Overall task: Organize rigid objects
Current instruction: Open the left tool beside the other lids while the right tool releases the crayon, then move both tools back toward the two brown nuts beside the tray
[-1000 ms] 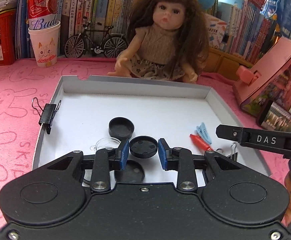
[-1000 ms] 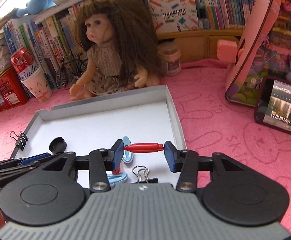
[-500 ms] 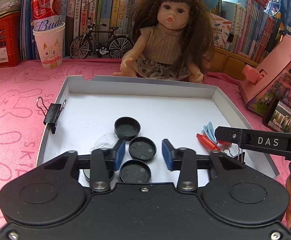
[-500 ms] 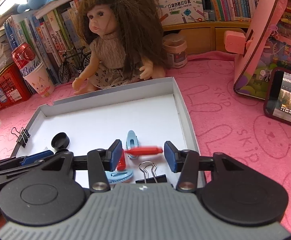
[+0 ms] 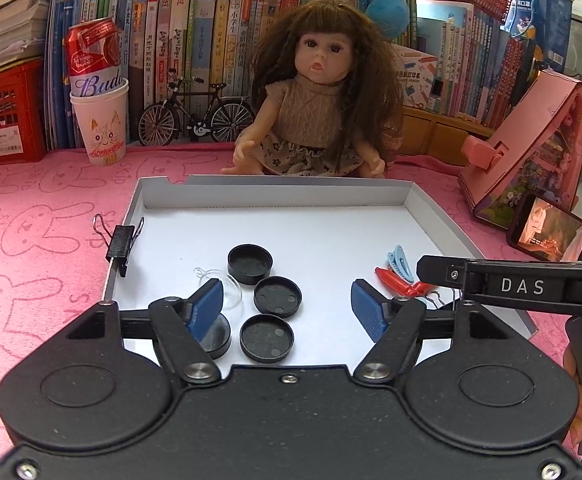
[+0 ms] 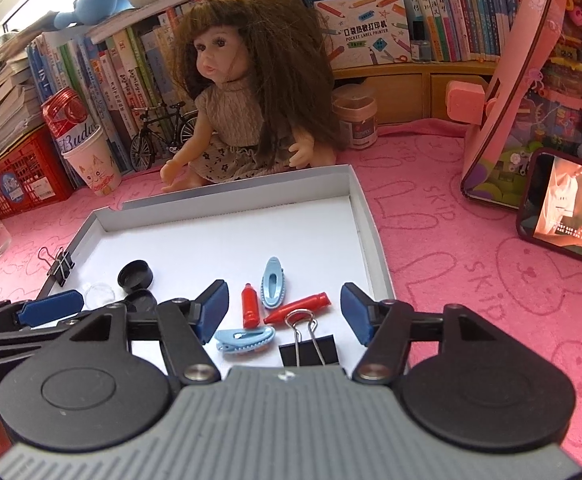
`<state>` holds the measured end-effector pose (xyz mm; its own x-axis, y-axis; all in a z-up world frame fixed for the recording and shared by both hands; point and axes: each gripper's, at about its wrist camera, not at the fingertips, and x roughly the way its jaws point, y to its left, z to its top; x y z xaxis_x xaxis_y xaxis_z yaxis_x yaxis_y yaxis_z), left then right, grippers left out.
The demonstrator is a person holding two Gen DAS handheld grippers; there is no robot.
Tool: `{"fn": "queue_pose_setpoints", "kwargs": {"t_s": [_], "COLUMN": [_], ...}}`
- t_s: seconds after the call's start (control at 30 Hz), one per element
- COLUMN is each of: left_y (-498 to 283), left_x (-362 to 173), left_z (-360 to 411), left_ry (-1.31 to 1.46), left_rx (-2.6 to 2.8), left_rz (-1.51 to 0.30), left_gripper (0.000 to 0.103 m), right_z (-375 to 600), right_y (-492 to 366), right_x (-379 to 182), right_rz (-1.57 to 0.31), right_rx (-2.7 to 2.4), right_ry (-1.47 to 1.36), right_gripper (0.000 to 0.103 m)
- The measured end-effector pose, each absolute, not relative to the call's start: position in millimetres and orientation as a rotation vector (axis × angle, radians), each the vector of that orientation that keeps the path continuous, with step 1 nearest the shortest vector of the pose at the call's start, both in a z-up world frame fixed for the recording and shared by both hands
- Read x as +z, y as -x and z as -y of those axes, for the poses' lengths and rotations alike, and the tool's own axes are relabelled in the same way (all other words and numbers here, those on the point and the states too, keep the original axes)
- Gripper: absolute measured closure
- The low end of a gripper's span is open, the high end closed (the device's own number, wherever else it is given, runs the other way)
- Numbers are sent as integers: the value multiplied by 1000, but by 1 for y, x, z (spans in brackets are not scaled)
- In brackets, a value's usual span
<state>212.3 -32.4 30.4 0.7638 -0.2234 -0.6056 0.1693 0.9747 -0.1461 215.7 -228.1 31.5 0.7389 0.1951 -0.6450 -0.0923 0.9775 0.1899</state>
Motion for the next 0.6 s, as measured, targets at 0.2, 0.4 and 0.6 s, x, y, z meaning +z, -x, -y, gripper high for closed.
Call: {"fn": "queue_pose_setpoints", "kwargs": {"t_s": [0.2,0.4,0.6], "left_y": [-196,-181,-162], "left_x": [38,41,46], "left_z": [31,29,25], "left_ry": [62,58,60], "left_rx": [-225,-231,-256], "left_rz": [-644,-637,-620], "left_gripper": [31,30,30], "right_z": [223,220,220], "right_y": [-198,-182,-164], "right_x": [39,46,51], "right_rz": [-687,-663,-625], "right_rx": [176,195,201], "right_ry": [-100,-85,-67], "right_gripper": [20,18,16]}}
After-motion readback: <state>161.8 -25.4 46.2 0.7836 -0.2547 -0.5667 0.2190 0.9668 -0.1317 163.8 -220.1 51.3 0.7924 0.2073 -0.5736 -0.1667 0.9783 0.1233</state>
